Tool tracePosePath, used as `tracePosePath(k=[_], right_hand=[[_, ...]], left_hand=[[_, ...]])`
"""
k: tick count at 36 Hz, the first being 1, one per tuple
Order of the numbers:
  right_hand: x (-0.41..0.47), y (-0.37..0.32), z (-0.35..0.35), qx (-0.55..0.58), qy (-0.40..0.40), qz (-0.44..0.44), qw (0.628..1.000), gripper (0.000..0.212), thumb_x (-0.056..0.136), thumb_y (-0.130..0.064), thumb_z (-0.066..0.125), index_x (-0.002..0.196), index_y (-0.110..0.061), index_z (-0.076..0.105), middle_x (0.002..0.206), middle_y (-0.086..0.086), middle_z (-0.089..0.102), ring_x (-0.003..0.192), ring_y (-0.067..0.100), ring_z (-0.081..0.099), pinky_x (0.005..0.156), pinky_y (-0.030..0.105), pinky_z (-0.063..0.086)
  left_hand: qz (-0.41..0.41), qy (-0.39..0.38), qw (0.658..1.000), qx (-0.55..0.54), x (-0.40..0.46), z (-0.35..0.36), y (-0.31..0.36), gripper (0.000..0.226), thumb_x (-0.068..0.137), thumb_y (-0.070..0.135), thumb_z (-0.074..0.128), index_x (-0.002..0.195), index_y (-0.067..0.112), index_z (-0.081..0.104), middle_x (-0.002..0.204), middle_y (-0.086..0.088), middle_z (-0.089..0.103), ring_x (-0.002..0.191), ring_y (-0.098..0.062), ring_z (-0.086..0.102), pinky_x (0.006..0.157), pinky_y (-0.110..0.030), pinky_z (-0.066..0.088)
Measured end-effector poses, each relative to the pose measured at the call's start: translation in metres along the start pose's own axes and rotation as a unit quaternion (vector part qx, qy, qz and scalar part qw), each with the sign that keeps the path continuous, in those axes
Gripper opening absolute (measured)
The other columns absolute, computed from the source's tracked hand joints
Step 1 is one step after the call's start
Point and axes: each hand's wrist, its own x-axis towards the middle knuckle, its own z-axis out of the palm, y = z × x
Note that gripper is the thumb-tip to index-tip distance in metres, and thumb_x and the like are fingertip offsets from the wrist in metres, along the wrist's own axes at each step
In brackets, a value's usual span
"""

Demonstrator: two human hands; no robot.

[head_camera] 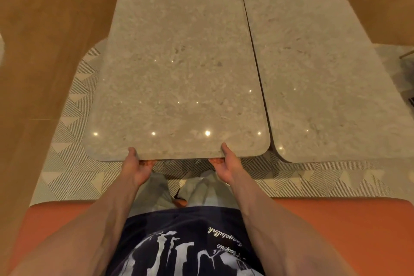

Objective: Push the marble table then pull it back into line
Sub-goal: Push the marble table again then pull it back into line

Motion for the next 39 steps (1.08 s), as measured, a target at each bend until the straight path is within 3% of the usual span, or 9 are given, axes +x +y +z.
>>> tracePosePath(k=[20,25,27,29,31,33,35,36,39], right_hand=[[-0.014,-0.002,-0.024,-0.042,0.013,0.021,0.999,0.04,0.104,-0.015,0.052,0.137,0.006,0.05,0.133,0.025,0.062,0.119,0.037,0.062,0.104,0.045,0.049],[-0.016,-0.004,-0.019,-0.035,0.006,0.026,0.999,0.038,0.106,-0.014,0.047,0.138,0.006,0.05,0.139,0.025,0.058,0.128,0.036,0.057,0.108,0.045,0.046],[-0.017,-0.006,-0.017,-0.045,0.016,0.029,0.998,0.038,0.106,-0.015,0.048,0.137,0.005,0.05,0.138,0.024,0.059,0.129,0.037,0.057,0.107,0.046,0.049],[-0.02,-0.011,-0.016,-0.124,0.032,0.038,0.991,0.035,0.105,-0.021,0.051,0.129,0.004,0.055,0.123,0.022,0.066,0.117,0.038,0.064,0.092,0.045,0.058],[-0.026,-0.02,-0.021,-0.281,0.055,0.045,0.957,0.035,0.103,-0.031,0.055,0.109,0.003,0.061,0.086,0.018,0.07,0.085,0.036,0.071,0.079,0.047,0.061],[-0.033,-0.034,-0.016,-0.414,0.061,0.06,0.906,0.041,0.103,-0.035,0.052,0.086,0.001,0.063,0.055,0.011,0.063,0.053,0.028,0.068,0.064,0.044,0.063],[-0.038,-0.048,0.002,-0.452,0.049,0.059,0.889,0.043,0.103,-0.026,0.045,0.066,-0.005,0.056,0.042,0.006,0.054,0.034,0.021,0.058,0.038,0.029,0.052],[-0.04,-0.056,0.016,-0.456,0.041,0.042,0.888,0.042,0.101,-0.021,0.045,0.062,-0.007,0.052,0.041,0.006,0.051,0.03,0.019,0.053,0.033,0.024,0.045],[-0.037,-0.068,0.063,-0.442,0.015,-0.056,0.895,0.025,0.097,-0.012,0.05,0.08,0.001,0.062,0.064,0.019,0.061,0.041,0.023,0.057,0.039,0.028,0.051]], left_hand=[[-0.006,0.033,0.999,-0.035,-0.023,-0.006,-0.019,0.05,0.106,0.039,0.04,0.147,0.011,0.044,0.145,-0.014,0.054,0.131,-0.031,0.055,0.111,-0.048,0.043],[-0.034,0.048,0.998,-0.014,-0.027,0.001,-0.014,0.04,0.106,0.03,0.041,0.136,0.007,0.053,0.14,-0.013,0.057,0.132,-0.032,0.054,0.108,-0.05,0.045],[-0.054,0.069,0.995,0.04,-0.028,0.002,-0.01,0.025,0.105,0.022,0.04,0.113,0.006,0.059,0.125,-0.013,0.062,0.123,-0.031,0.058,0.093,-0.047,0.053],[-0.064,0.092,0.979,0.169,-0.028,0.004,-0.002,0.02,0.099,0.006,0.037,0.097,0.003,0.057,0.098,-0.016,0.064,0.097,-0.033,0.065,0.067,-0.046,0.059],[-0.039,0.121,0.938,0.324,-0.027,0.003,0.01,0.018,0.088,-0.004,0.037,0.084,-0.002,0.054,0.065,-0.018,0.062,0.057,-0.032,0.063,0.05,-0.044,0.057],[0.028,0.132,0.9,0.414,-0.027,0.011,0.023,0.02,0.082,-0.002,0.041,0.071,-0.005,0.058,0.042,-0.013,0.057,0.033,-0.025,0.052,0.042,-0.037,0.053],[0.107,0.13,0.869,0.465,-0.028,0.026,0.034,0.032,0.084,0.01,0.046,0.063,-0.004,0.064,0.039,-0.012,0.058,0.031,-0.024,0.052,0.041,-0.033,0.052],[0.134,0.119,0.856,0.485,-0.029,0.037,0.038,0.036,0.087,0.015,0.048,0.061,-0.003,0.065,0.04,-0.011,0.06,0.031,-0.024,0.055,0.039,-0.029,0.051],[0.14,0.024,0.857,0.496,-0.033,0.072,0.049,0.035,0.094,0.014,0.049,0.071,-0.005,0.066,0.046,-0.012,0.065,0.036,-0.024,0.062,0.036,-0.028,0.052]])
